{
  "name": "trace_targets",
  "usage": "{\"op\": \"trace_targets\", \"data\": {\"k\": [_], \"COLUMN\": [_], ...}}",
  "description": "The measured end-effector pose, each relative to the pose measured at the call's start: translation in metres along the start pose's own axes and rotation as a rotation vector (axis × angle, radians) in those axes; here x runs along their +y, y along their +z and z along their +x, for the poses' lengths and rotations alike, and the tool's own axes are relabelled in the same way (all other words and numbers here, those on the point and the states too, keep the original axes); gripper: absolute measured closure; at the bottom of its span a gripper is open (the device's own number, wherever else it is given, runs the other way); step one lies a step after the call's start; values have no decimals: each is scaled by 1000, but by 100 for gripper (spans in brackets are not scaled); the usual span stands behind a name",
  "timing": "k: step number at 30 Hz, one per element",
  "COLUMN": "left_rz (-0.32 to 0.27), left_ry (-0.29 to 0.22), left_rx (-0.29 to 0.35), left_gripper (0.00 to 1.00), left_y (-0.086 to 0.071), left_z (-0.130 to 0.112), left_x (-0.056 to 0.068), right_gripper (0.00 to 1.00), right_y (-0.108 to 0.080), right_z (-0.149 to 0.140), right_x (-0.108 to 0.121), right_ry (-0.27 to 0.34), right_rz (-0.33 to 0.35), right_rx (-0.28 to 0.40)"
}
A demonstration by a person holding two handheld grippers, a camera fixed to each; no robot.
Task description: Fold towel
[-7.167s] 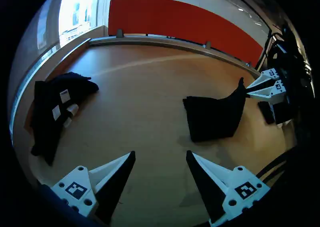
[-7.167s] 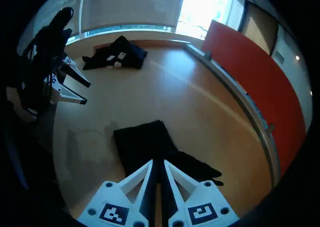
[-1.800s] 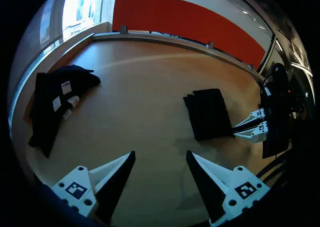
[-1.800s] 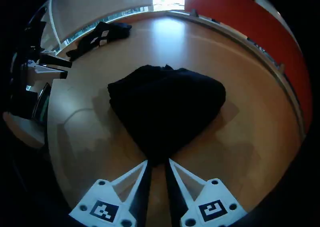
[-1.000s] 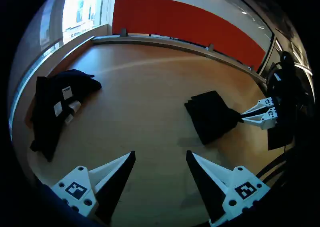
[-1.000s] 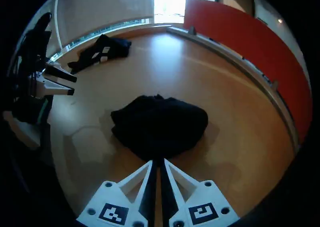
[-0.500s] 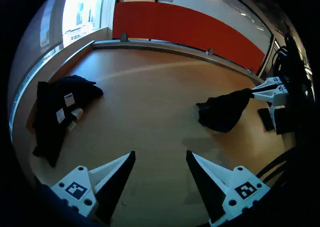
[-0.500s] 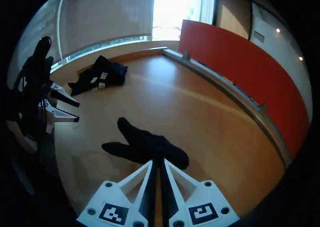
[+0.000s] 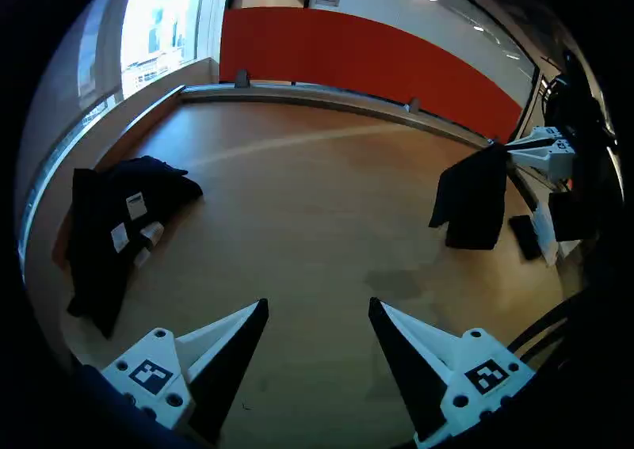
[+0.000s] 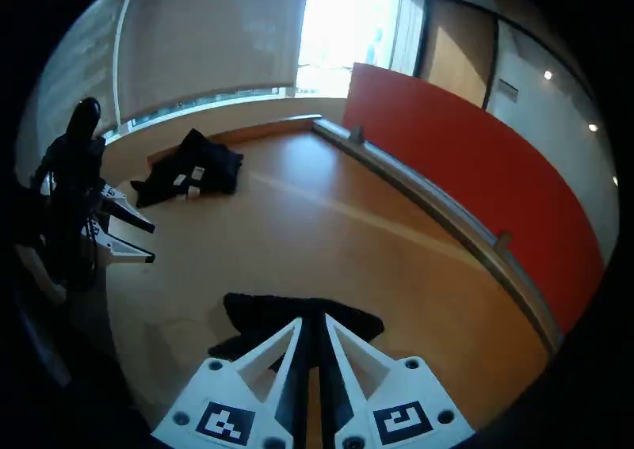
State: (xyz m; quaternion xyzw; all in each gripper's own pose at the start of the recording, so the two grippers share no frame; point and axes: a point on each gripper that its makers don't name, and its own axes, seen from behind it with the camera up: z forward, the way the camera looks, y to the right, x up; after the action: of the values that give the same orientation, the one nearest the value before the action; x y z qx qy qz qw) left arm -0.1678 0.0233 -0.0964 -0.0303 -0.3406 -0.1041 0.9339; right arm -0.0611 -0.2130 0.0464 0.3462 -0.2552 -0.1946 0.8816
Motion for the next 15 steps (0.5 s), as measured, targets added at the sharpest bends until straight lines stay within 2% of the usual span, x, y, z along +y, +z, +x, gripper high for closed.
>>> {"op": "trace_targets", "data": {"k": [8,15], "left_rz": [-6,-8], "left_ry": [3,9], "left_rx": [2,4], "left_gripper": [6,6], "left_y": [3,6], "left_z": [5,9], "left_x": [4,8], "right_gripper": [95,95], "right_y": [-15,-35], "right_z": [7,-2], "right_x": [21,51], "right_ry": [70,89], "right_rz": [-28,-77], "right_rx": [28,24]}}
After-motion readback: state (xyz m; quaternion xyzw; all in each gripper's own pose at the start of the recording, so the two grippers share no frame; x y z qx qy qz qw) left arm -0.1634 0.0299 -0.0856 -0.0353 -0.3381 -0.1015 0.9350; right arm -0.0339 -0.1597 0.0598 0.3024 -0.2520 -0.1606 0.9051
